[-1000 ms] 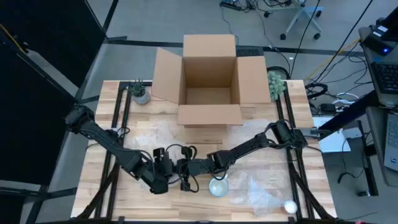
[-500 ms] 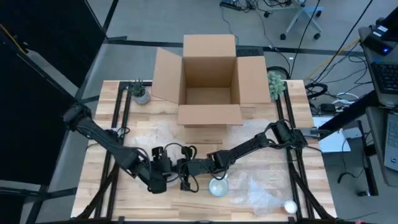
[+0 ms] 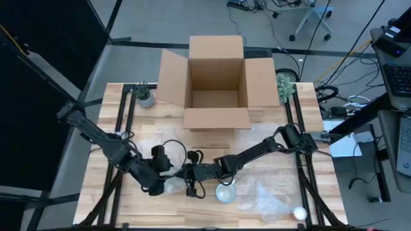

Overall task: Wrap mug
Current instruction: Wrap the yellow mug with the left bubble wrap

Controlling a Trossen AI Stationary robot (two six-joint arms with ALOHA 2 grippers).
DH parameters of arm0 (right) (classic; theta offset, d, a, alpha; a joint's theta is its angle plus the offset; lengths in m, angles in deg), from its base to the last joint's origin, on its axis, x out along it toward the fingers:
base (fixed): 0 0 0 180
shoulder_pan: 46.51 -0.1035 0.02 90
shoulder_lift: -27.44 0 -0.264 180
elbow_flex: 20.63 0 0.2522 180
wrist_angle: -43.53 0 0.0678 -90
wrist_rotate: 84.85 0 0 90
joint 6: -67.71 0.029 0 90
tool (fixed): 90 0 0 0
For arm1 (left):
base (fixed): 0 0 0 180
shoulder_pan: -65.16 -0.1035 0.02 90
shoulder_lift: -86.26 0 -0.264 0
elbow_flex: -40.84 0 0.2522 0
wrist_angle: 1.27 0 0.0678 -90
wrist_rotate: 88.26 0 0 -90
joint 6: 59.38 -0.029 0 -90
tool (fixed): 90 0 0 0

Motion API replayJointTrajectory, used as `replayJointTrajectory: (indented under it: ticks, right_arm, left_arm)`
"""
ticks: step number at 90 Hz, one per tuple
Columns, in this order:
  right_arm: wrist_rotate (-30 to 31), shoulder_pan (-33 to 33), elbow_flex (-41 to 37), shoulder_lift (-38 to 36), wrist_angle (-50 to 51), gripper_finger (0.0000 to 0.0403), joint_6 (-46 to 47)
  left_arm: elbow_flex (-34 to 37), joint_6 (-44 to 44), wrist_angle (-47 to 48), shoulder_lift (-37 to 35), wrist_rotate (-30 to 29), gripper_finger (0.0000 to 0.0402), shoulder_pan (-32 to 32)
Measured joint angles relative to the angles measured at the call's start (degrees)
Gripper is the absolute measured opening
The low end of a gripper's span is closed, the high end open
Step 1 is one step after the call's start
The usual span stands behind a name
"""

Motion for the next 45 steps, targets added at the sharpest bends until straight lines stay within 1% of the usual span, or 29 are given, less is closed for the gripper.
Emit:
replayJointTrajectory:
  ticks: [9, 13, 24, 45]
  right_arm:
    - [0.0, 0.0, 0.0, 0.0, -0.1, 0.0, 0.0]
    - [0.0, 0.0, 0.0, 0.0, -0.1, 0.0, 0.0]
    - [0.0, 0.0, 0.0, 0.0, -0.1, 0.0, -0.2]
    - [0.0, 0.0, -0.1, 0.0, -0.3, 0.0, -0.3]
  left_arm:
    - [0.0, 3.5, 4.7, -0.8, -4.4, 0.018, -0.7]
    - [0.0, 5.7, 7.3, -0.7, -5.2, 0.018, -1.3]
    - [0.0, 7.7, 9.2, 1.3, -4.0, 0.018, -2.8]
    - [0.0, 5.9, 4.7, 7.0, -1.7, 0.018, -3.7]
